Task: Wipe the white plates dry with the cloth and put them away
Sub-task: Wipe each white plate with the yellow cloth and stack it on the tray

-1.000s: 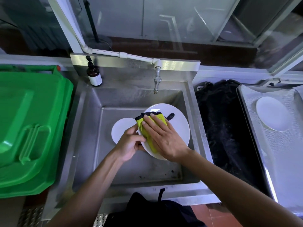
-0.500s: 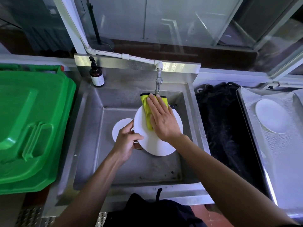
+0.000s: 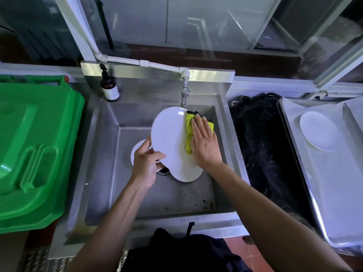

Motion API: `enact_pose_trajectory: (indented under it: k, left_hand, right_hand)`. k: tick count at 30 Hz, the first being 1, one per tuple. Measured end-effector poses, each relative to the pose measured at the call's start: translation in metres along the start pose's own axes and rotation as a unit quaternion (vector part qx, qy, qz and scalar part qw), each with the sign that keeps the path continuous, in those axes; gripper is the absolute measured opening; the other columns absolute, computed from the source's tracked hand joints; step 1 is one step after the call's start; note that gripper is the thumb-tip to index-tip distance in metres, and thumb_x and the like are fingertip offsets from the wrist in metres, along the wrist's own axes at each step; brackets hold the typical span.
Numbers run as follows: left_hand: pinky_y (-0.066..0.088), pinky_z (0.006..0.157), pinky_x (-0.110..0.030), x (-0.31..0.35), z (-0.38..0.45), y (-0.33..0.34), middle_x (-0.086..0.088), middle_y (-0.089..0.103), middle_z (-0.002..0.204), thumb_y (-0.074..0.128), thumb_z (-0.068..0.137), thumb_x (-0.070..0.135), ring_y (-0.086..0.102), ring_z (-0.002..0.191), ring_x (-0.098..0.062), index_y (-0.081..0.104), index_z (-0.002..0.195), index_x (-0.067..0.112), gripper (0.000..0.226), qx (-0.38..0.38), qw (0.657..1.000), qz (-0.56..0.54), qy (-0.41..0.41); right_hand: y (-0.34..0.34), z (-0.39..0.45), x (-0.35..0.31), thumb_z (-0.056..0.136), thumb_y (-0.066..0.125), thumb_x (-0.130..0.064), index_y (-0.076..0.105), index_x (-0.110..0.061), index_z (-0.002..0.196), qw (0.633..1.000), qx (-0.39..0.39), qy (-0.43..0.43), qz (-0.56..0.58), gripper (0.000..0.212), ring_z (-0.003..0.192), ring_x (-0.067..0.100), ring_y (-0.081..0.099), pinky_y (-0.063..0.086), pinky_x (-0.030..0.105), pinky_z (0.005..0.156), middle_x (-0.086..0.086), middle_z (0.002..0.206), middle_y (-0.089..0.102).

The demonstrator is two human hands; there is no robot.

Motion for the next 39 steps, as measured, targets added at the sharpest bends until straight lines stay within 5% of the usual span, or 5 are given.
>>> enact_pose_trajectory:
  k: [9,17,21,29,39]
  left_hand:
    - [0.058,0.071,-0.046,-0.003,0.002,0.003,-0.003,0.074,0.107,0.056,0.076,-0.014,0.069,0.086,-0.023,0.076,0.109,0.031,0.059,0.015,0.999,-0.031,0.0]
    - [0.055,0.075,-0.033,-0.01,0.002,0.008,-0.014,0.073,0.114,0.052,0.084,-0.013,0.068,0.091,-0.026,0.07,0.125,0.016,0.054,0.004,0.998,-0.054,0.019]
    - [0.049,0.059,-0.027,-0.01,0.001,0.005,-0.01,0.072,0.099,0.054,0.078,-0.012,0.059,0.078,-0.026,0.072,0.12,0.016,0.053,0.028,0.998,-0.053,0.008]
    - [0.059,0.077,-0.05,-0.012,0.005,-0.003,-0.01,0.074,0.108,0.053,0.077,-0.015,0.07,0.087,-0.029,0.075,0.11,0.022,0.053,0.048,0.997,-0.056,-0.013]
    - [0.06,0.074,-0.052,-0.008,0.004,-0.009,-0.006,0.071,0.107,0.061,0.063,-0.004,0.063,0.089,-0.034,0.075,0.104,0.024,0.052,0.034,0.999,-0.01,-0.034]
  right_hand:
    - [0.02,-0.048,-0.036,0.105,0.016,-0.033,0.013,-0.017,0.162,0.998,-0.005,0.004,0.064,0.06,0.157,0.017,-0.006,0.026,0.056,0.121,-0.004,0.17,0.0]
    - [0.015,-0.052,-0.075,0.107,0.025,-0.029,0.02,-0.013,0.161,0.991,0.001,-0.038,0.132,0.057,0.157,0.02,-0.001,0.027,0.058,0.118,-0.001,0.17,0.007]
    - [0.017,-0.061,-0.068,0.109,0.026,-0.029,0.018,-0.014,0.162,0.991,-0.01,-0.056,0.122,0.055,0.157,0.02,-0.004,0.025,0.059,0.12,-0.002,0.17,0.005]
    - [0.02,-0.074,-0.034,0.111,0.029,-0.027,0.014,-0.012,0.162,0.996,-0.011,-0.065,0.066,0.055,0.157,0.02,-0.004,0.028,0.054,0.12,0.0,0.171,0.002]
    - [0.012,-0.039,-0.004,0.107,0.026,-0.025,0.017,-0.012,0.161,1.0,0.0,0.007,0.01,0.057,0.157,0.022,0.0,0.027,0.052,0.119,0.0,0.17,0.006]
Point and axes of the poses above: each hand's wrist, its own z-axis towards the middle knuckle, its own y-axis out of the palm, x = y × z, the point moved 1 cm from there along z, towards the middle knuckle
